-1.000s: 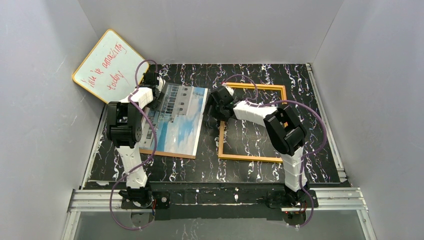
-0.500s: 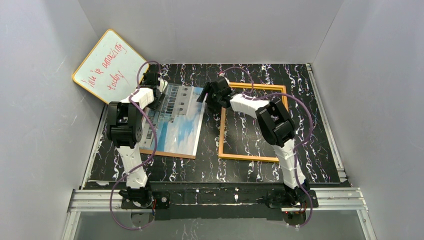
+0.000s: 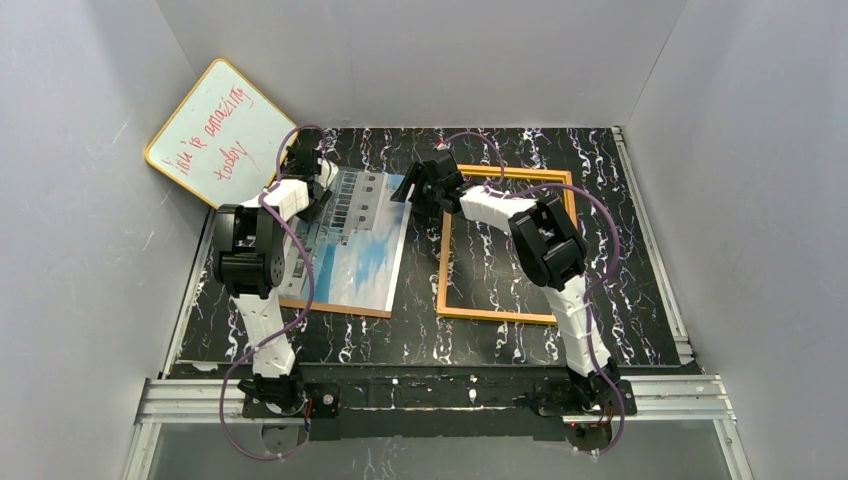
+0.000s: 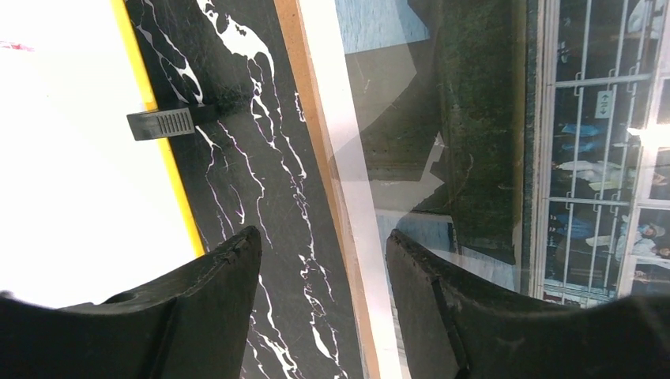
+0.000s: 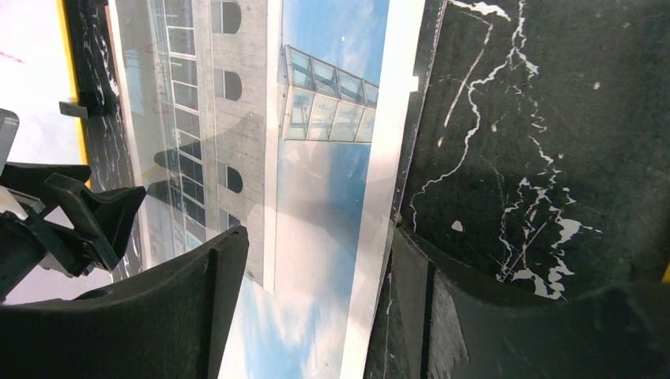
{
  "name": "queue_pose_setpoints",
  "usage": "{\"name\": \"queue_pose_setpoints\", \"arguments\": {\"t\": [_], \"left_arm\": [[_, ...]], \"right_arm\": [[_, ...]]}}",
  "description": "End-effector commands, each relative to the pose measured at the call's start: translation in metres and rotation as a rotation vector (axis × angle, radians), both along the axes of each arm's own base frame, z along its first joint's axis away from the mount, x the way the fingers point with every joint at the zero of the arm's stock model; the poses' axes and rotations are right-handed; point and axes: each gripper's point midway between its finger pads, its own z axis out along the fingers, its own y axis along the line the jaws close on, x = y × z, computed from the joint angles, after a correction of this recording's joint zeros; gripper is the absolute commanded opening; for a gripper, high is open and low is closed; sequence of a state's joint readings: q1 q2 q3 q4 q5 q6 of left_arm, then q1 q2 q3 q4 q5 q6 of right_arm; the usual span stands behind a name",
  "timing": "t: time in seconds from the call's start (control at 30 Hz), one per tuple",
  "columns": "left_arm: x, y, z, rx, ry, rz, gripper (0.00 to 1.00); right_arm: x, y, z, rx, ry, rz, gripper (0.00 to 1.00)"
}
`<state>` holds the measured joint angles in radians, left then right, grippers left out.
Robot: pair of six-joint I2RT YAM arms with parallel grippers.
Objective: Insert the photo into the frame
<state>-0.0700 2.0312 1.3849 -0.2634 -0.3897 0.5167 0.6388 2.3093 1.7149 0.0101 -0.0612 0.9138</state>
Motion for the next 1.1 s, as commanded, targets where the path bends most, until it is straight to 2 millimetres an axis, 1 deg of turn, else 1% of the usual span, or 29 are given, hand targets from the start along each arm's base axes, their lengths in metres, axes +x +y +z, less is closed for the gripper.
{"name": "queue_pose_setpoints", "arguments": {"t": [0.0, 0.17, 0.63, 0.8, 0.97, 1.07], "left_arm": [[-0.086, -0.005, -0.08, -0.057, 0.384, -0.023, 0.59], [-0.092, -0.004, -0.083, -0.047, 0.41, -0.049, 0.59], [-0.096, -0.005, -0.086, -0.044, 0.426, -0.064, 0.58], [-0.098, -0.009, -0.086, -0.051, 0.436, -0.075, 0.57], [-0.101, -0.015, -0.086, -0.059, 0.444, -0.089, 0.56], [-0.102, -0.017, -0.086, -0.06, 0.445, -0.096, 0.55]], "right_arm": [[-0.012, 0.02, 0.006, 0.05, -0.023, 0.104, 0.73], [-0.017, 0.023, 0.026, 0.056, -0.087, 0.148, 0.71], [-0.033, 0.034, 0.058, 0.002, -0.194, 0.215, 0.7], [-0.04, 0.036, 0.063, -0.035, -0.226, 0.237, 0.7], [-0.05, 0.037, 0.062, -0.045, -0.229, 0.252, 0.7], [-0.05, 0.034, 0.06, -0.083, -0.231, 0.238, 0.71]]}}
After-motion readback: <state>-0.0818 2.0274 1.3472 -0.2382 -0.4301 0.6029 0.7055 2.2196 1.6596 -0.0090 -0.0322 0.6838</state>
